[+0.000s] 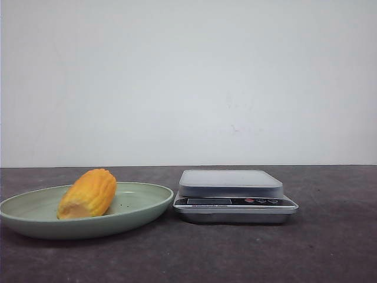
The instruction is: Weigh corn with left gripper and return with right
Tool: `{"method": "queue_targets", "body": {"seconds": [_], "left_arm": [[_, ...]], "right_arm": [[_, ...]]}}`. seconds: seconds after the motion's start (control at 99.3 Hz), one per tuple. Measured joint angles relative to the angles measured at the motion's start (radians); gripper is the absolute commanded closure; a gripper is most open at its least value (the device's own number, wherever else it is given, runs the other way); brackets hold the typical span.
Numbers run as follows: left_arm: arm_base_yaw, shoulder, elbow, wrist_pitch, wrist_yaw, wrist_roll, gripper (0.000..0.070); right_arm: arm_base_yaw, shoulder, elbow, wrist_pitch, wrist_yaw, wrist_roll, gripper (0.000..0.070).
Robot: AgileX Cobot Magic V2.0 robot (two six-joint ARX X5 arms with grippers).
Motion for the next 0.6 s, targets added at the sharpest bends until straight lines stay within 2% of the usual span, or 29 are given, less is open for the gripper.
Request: {"method": "queue_targets", "body": {"seconds": [0.081,0.262,0.604], "left_arm": [[0.0,0.003,-0.003,-0.021,-0.03,0.0,0.0069],[-0.032,0.069,-0.004,-0.018,-0.032,0.0,0.0073],[-0.168,0.469,-0.004,-0.003,-0.032,-0.02,0.0073]], "right_arm": [[0.011,0.0,0.0,0.0,0.002,0.0,0.0075],[0.031,0.015,0.0,-0.004,0.002,0.0,0.0075],[0.05,0.089,-0.06,-0.043,0.029,0.0,0.0075]]}}
